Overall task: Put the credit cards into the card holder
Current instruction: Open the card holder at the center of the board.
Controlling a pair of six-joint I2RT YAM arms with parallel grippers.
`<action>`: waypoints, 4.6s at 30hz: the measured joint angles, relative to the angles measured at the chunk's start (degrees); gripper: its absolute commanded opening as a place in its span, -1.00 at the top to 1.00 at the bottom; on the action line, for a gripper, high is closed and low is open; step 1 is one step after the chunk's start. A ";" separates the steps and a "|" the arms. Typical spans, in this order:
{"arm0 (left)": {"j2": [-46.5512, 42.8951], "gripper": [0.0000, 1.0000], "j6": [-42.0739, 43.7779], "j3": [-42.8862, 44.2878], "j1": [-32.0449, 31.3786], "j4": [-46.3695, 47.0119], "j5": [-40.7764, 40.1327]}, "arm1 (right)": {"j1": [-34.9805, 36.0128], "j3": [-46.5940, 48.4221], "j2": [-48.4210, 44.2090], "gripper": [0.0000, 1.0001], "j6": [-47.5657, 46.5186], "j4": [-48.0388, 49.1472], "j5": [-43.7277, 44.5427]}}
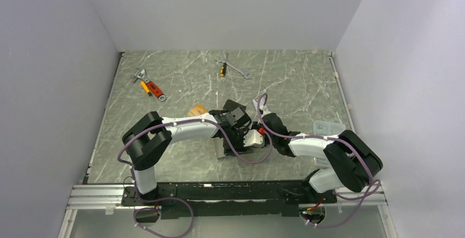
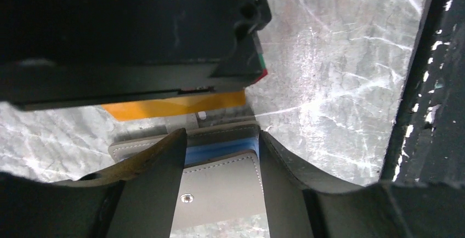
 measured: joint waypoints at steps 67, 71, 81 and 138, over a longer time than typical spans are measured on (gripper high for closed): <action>-18.40 0.09 -3.30 -7.21 7.69 4.15 8.20 | 13.99 -7.69 -14.71 1.00 16.74 -7.02 18.53; -11.96 0.09 -2.82 -7.21 4.96 4.20 6.25 | 14.10 -7.69 -14.69 1.00 16.96 -7.10 18.78; -9.64 0.09 0.00 -10.58 4.04 6.64 0.11 | 14.25 -7.72 -14.49 1.00 17.55 -7.10 19.15; -5.64 0.27 -15.39 -5.09 14.40 9.68 -14.64 | 14.25 -8.96 -15.34 1.00 20.39 -6.84 19.74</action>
